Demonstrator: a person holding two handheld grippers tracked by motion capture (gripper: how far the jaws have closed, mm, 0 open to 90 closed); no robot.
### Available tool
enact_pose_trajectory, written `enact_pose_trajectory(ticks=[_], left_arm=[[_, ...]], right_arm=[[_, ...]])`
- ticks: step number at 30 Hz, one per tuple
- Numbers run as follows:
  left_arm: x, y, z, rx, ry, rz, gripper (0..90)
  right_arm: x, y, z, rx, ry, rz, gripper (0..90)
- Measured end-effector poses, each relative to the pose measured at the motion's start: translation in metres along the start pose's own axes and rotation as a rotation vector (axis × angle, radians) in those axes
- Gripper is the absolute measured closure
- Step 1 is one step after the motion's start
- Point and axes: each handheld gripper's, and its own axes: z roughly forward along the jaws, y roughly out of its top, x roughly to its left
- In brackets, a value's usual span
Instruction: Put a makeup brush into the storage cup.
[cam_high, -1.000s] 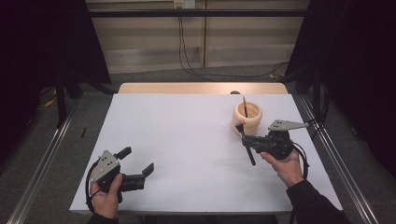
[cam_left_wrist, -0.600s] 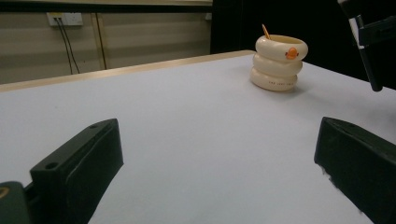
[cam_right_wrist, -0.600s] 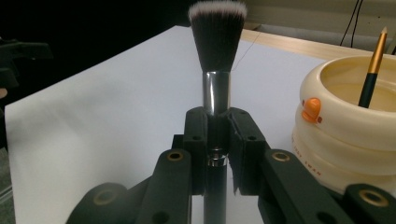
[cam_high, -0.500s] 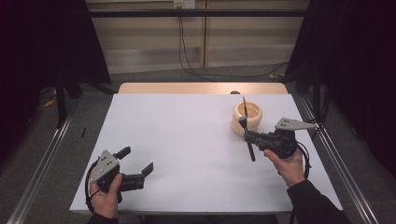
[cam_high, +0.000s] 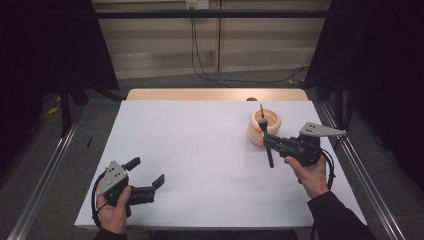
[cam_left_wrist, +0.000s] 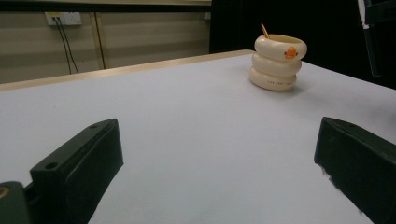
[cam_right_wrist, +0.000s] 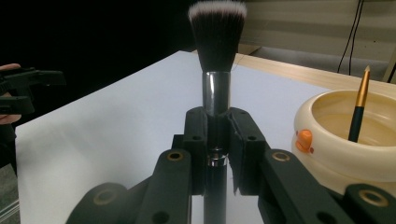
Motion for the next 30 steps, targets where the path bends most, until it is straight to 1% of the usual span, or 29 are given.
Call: enact_pose_trajectory(ticks=[7, 12, 13, 15, 16, 17, 24, 28, 29, 30], left_arm=[[0.000, 0.000, 0.000, 0.000, -0.001, 0.000, 1.0], [-0.001, 0.000, 0.001, 0.002, -0.004, -0.002, 1.0], [-0.001, 0.000, 0.001, 0.000, -0.008, -0.004, 1.0], [0.000, 0.000, 0.001, 0.002, -0.004, -0.005, 1.0], [0.000, 0.000, 0.001, -0.001, -0.008, -0.006, 1.0], [0.000, 0.000, 0.001, -0.001, -0.008, -0.005, 1.0], [0.000, 0.000, 0.001, 0.004, -0.001, -0.002, 1.0], [0.000, 0.000, 0.001, 0.003, -0.001, -0.003, 1.0], [0.000, 0.000, 0.001, 0.004, -0.001, -0.004, 1.0], [0.000, 0.000, 0.001, 0.004, -0.003, -0.003, 1.0]], right_arm=[[-0.001, 0.003, -0.001, -0.008, 0.010, 0.007, 78.2], [-0.002, 0.006, -0.001, -0.012, 0.009, 0.001, 78.3], [-0.002, 0.007, -0.001, -0.015, 0.014, 0.007, 78.2], [-0.003, 0.008, -0.001, -0.015, 0.011, 0.009, 78.2], [-0.005, 0.009, -0.001, -0.016, 0.002, 0.003, 78.2], [-0.005, 0.009, 0.000, -0.018, -0.001, 0.013, 78.2], [-0.008, 0.016, 0.002, -0.029, -0.006, -0.002, 78.2], [-0.010, 0.025, 0.003, -0.037, -0.017, -0.016, 78.2], [-0.010, 0.025, 0.003, -0.037, -0.017, -0.016, 78.2], [-0.011, 0.029, 0.004, -0.041, -0.024, -0.023, 78.2]])
